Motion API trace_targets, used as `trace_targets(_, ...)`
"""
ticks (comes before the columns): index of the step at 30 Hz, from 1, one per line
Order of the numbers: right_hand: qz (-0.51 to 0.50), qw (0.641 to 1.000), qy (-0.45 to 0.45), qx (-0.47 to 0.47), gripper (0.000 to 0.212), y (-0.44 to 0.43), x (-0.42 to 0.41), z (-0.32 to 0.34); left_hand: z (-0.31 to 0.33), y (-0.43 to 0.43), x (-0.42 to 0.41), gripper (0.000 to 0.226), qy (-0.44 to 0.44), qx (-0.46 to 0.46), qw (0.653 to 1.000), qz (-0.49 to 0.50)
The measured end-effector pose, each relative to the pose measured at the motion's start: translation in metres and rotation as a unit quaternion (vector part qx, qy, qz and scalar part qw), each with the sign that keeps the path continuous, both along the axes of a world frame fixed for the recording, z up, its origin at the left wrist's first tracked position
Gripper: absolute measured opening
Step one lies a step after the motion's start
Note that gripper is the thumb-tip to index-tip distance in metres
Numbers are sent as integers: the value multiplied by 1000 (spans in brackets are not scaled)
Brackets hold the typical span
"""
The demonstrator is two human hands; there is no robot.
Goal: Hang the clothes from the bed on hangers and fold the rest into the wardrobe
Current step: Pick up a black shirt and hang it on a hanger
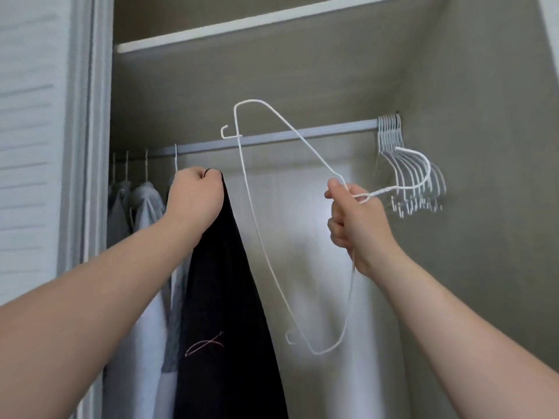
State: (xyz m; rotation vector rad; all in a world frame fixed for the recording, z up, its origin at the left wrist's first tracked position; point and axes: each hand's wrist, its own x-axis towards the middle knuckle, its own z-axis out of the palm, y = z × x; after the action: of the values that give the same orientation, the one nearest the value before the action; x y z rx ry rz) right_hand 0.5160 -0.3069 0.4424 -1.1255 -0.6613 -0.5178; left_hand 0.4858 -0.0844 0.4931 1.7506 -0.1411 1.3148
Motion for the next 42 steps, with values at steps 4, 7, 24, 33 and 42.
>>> trace_targets(4, 49, 997, -35, -52, 25, 11, -29, -1, 7, 3, -55, 25, -16, -10, 999, 31)
trace_targets(7, 110, 991, -43, -54, 29, 15, -54, 2, 20, -1, -104, 24, -36, -19, 996, 81)
trace_targets(24, 501, 858, -110, 23, 42, 6, -250, -25, 34, -74, -426, 28, -68, -2, 892, 447)
trace_targets(33, 655, 748, -99, 31, 40, 34, -420, -30, 18, -125, -645, 31, -33, -25, 785, 618)
trace_targets(42, 768, 634, -91, 23, 41, 30, -633, -57, -3, -205, -879, 24, 70, -76, 642, 760)
